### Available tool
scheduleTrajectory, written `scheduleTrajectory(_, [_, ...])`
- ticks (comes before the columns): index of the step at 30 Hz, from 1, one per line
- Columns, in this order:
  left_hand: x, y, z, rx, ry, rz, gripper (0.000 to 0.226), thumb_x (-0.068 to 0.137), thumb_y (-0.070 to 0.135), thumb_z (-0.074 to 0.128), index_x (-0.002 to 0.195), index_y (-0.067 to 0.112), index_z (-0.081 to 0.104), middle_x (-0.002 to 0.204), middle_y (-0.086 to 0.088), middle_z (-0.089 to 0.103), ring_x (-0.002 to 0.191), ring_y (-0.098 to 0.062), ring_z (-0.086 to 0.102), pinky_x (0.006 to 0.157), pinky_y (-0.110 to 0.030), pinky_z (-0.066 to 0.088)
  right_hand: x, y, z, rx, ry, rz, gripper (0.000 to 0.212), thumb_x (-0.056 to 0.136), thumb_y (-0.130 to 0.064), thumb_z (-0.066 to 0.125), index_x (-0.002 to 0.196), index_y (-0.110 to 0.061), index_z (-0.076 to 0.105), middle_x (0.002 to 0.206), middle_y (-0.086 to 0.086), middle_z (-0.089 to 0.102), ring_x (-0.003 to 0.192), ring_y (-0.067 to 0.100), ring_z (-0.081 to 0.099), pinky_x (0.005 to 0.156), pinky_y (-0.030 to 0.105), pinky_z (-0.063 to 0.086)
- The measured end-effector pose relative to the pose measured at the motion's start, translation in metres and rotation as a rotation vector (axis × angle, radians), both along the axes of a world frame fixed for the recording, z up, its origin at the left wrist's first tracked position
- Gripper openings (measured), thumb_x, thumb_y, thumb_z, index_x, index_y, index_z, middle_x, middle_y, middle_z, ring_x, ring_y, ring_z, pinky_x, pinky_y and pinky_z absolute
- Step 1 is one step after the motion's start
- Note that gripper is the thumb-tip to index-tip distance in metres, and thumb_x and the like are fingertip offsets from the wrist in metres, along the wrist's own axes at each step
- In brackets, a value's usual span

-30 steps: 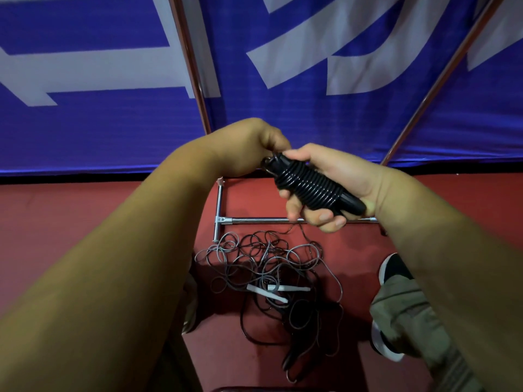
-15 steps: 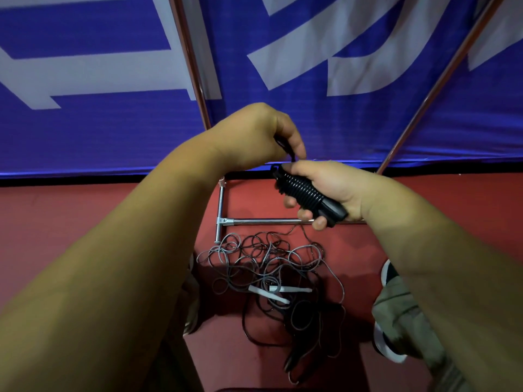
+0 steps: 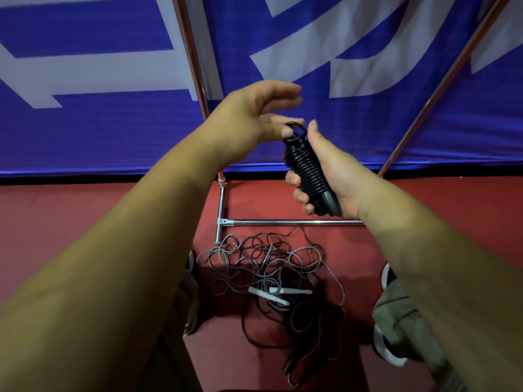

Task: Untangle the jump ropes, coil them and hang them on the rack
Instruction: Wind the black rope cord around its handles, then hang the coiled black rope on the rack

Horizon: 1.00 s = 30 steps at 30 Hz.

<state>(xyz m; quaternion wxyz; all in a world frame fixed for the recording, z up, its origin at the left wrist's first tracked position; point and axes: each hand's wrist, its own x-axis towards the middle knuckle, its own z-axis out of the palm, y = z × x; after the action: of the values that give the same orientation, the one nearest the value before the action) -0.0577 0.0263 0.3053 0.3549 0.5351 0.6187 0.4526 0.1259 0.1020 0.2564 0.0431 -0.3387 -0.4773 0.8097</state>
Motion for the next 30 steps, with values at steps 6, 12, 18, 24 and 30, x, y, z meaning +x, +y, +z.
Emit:
scheduleTrajectory(6, [0.002,0.002,-0.013,-0.026,-0.072,0.080,0.023,0.092,0.011,0.079,0.111,-0.001,0.074,0.108,-0.021,0.076,0.099,-0.022,0.073,0.102,-0.043,0.059,0.002,-0.002,0.004,-0.045,0.050,0.004,0.078,0.092,-0.091,0.029,0.116,-0.022,0.057,0.076,0.004,0.053,0.056,0.023,0.048,0.055,0.031,0.041])
scheduleTrajectory(12, [0.011,0.006,-0.008,-0.068,-0.062,0.065,0.022,0.092,0.010,0.079,0.108,-0.003,0.073,0.105,-0.026,0.075,0.095,-0.030,0.074,0.099,-0.049,0.059,0.002,-0.003,0.001,-0.054,0.047,0.000,0.077,0.094,-0.090,0.028,0.120,-0.023,0.055,0.078,0.006,0.054,0.058,0.023,0.048,0.055,0.030,0.039])
scheduleTrajectory(18, [0.008,0.004,-0.003,-0.129,0.130,0.098,0.011,0.091,0.012,0.081,0.103,0.010,0.081,0.093,-0.013,0.080,0.093,-0.028,0.078,0.089,-0.035,0.064,-0.001,-0.006,-0.003,-0.002,0.019,-0.011,0.072,0.097,-0.084,0.033,0.120,-0.021,0.059,0.078,0.006,0.055,0.057,0.023,0.049,0.054,0.028,0.038])
scheduleTrajectory(24, [0.008,0.003,-0.001,-0.198,0.356,0.173,0.014,0.089,0.020,0.084,0.103,0.020,0.082,0.084,0.001,0.080,0.078,-0.009,0.078,0.084,-0.029,0.064,-0.009,-0.012,-0.009,0.116,-0.045,-0.074,0.069,0.099,-0.081,0.037,0.116,-0.021,0.066,0.076,0.007,0.059,0.054,0.024,0.053,0.050,0.028,0.042])
scheduleTrajectory(30, [0.016,0.004,-0.017,-0.231,0.065,0.393,0.022,0.085,0.012,0.087,0.100,0.003,0.074,0.087,-0.014,0.079,0.080,-0.022,0.080,0.083,-0.039,0.066,-0.011,-0.013,-0.011,0.189,-0.093,-0.168,0.066,0.099,-0.079,0.044,0.117,-0.022,0.072,0.078,0.006,0.063,0.058,0.024,0.056,0.052,0.030,0.043])
